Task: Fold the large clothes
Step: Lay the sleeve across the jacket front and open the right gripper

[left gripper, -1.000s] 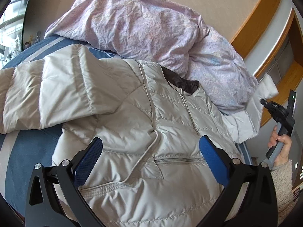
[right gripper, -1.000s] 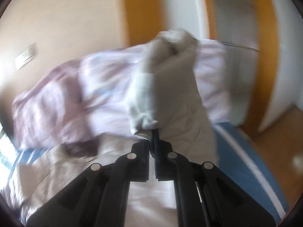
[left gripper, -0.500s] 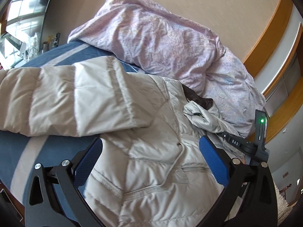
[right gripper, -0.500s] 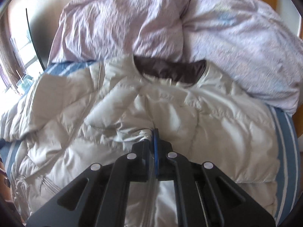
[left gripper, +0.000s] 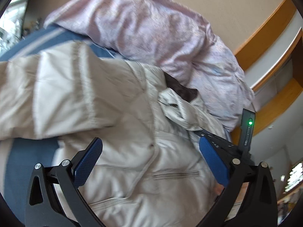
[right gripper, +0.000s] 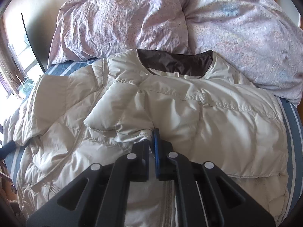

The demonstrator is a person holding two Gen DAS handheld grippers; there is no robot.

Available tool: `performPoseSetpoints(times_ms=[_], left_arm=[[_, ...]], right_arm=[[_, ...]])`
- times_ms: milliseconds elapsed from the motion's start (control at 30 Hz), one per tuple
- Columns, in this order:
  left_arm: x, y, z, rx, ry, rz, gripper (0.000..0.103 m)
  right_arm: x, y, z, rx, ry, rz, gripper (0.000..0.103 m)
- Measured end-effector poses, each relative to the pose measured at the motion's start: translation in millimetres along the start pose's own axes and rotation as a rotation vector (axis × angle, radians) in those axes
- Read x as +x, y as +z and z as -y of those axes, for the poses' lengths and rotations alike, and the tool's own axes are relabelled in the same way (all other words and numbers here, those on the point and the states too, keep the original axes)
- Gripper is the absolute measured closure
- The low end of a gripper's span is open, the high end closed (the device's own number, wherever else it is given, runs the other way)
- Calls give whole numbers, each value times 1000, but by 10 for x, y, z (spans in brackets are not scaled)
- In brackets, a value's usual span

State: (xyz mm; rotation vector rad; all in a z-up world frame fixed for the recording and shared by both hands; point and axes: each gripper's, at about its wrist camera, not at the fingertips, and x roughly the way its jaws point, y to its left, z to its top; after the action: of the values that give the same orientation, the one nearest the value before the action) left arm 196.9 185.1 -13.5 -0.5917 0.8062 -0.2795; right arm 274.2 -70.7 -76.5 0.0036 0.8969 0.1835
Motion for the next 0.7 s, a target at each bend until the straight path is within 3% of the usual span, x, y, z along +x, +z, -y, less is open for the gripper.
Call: performPoseSetpoints(times_ms=[133, 300, 467, 567, 633, 700], left_arm=[[370, 140, 177, -7, -39, -91, 2], [987, 323, 337, -73, -75, -229, 19], [1424, 388, 479, -84, -75, -283, 30], [1607, 404, 506, -88, -60, -292, 54], [1699, 420, 457, -106, -35, -288, 76], [1741, 425, 408, -112, -7, -283, 81]], right_arm=[[14, -14, 7, -2, 9, -9, 95], [48, -46, 21, 2, 24, -15, 94], [61, -58, 35, -2, 36, -16, 94], [83, -72, 22, -12, 32, -21, 94], [118, -81, 5, -28, 24, -31, 92], [147, -89, -22, -51, 21, -44, 91]])
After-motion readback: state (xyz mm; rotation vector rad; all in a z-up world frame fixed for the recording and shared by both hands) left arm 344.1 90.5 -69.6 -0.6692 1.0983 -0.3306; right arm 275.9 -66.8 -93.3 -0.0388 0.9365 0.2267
